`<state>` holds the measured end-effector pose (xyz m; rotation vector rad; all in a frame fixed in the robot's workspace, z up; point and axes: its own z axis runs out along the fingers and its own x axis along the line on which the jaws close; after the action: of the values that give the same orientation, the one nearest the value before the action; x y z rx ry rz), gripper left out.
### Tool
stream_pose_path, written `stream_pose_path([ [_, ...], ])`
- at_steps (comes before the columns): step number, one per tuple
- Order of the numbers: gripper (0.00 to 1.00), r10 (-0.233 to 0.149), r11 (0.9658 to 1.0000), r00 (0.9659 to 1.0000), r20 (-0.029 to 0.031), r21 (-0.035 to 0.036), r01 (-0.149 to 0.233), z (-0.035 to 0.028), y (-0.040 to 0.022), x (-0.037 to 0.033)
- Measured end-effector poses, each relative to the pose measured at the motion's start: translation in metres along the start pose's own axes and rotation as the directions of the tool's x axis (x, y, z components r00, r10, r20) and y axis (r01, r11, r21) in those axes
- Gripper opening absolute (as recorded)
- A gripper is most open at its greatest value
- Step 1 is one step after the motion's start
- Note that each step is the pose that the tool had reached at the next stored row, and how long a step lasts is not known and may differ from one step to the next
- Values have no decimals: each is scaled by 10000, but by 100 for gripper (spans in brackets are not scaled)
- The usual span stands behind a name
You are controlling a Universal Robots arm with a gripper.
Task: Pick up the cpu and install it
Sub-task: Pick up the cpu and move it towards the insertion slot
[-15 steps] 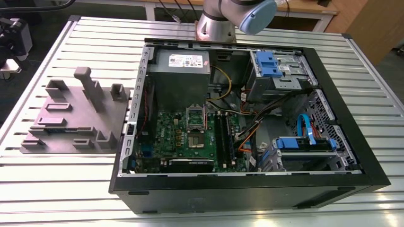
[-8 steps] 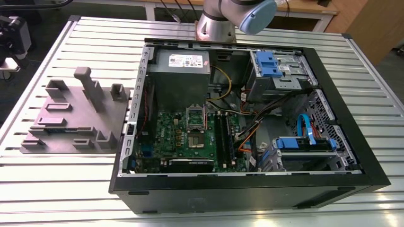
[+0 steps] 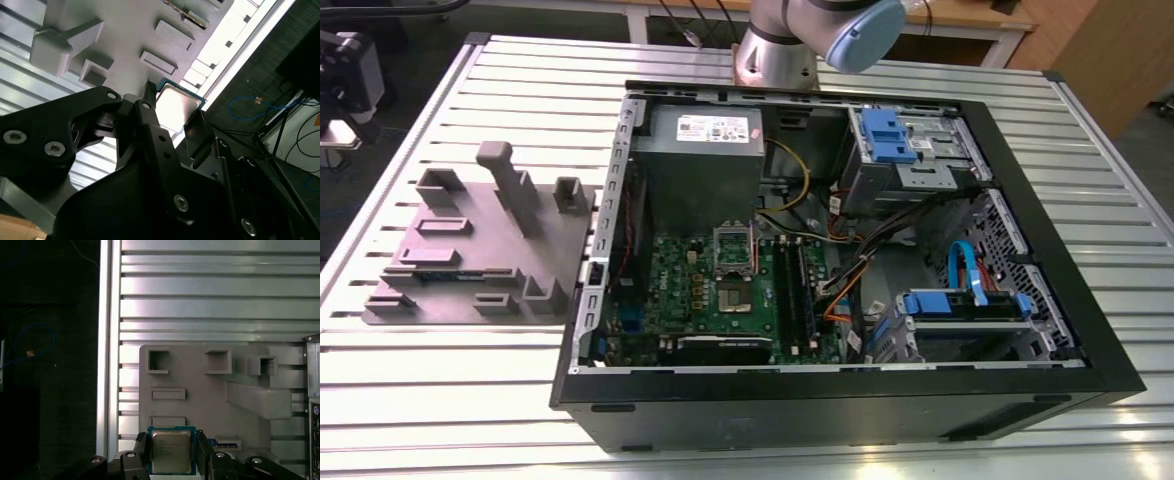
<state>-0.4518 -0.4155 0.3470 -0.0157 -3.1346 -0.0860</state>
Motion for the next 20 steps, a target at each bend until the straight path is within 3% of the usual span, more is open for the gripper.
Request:
stream_pose_path([
  [20,47,0,10000,10000,0,0,0,-59,3,0],
])
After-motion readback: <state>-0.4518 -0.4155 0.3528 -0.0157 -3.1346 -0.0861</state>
